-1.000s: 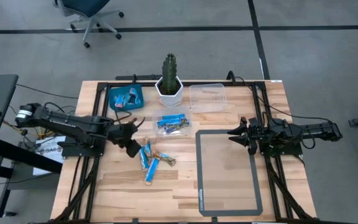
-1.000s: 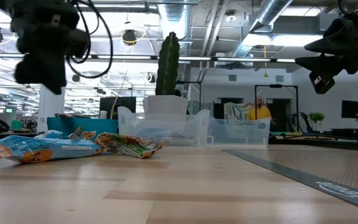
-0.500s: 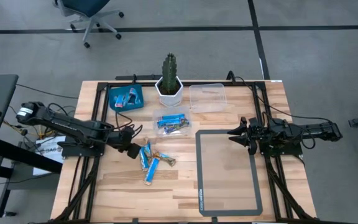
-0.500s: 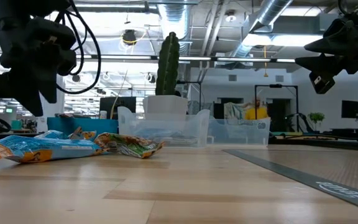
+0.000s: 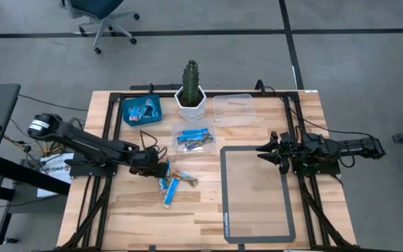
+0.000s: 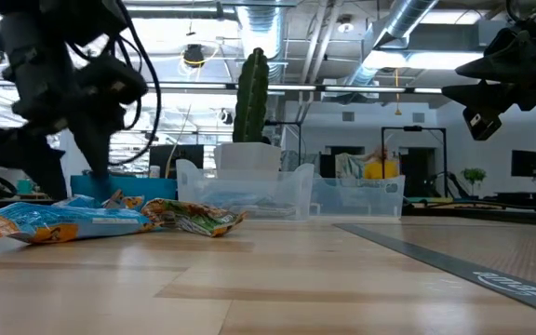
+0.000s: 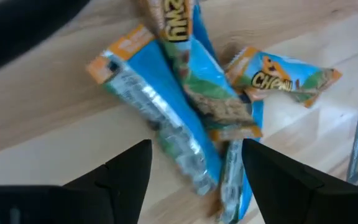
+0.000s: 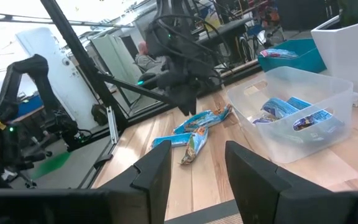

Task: Pick and place Granola Bars by type
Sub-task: Put the yellow granola bar into the top transparent bin

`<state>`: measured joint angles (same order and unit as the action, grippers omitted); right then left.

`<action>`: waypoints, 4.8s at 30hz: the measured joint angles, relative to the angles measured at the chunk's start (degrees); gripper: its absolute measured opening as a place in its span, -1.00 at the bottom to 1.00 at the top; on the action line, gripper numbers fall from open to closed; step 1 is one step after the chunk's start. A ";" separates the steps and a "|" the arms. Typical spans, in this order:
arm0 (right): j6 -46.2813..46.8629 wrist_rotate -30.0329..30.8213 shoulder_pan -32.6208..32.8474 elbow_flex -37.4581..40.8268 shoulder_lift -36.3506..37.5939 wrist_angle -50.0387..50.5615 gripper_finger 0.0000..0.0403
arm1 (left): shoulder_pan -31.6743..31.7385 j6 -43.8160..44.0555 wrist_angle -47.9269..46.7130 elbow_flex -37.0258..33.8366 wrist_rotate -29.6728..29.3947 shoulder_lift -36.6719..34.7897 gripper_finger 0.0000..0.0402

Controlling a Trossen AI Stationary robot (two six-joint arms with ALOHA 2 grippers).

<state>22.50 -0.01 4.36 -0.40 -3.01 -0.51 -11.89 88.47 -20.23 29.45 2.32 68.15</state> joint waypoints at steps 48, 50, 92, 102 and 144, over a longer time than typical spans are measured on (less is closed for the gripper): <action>0.00 0.00 -0.02 0.00 0.02 0.01 -0.29 | -1.39 -3.60 7.53 -0.15 3.07 7.82 -0.60; 0.00 0.09 -0.01 0.02 0.01 -0.17 -0.29 | -1.41 -3.83 7.58 -0.15 3.29 6.92 -0.60; 29.57 7.69 -1.59 -15.14 -31.31 -15.86 -0.31 | 8.02 -30.10 32.78 7.04 -7.24 -4.41 -0.60; 29.58 -3.96 -9.15 -25.58 -48.36 -21.99 -0.18 | 8.62 -35.56 32.49 11.85 -6.38 -3.01 -0.61; 30.01 -15.02 -11.21 -46.53 -75.10 -22.50 -0.01 | 12.12 -45.22 34.03 24.98 1.41 13.62 -0.69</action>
<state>52.51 -15.03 -6.85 -46.94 -78.11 -23.01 0.23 43.25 13.80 54.43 3.73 81.78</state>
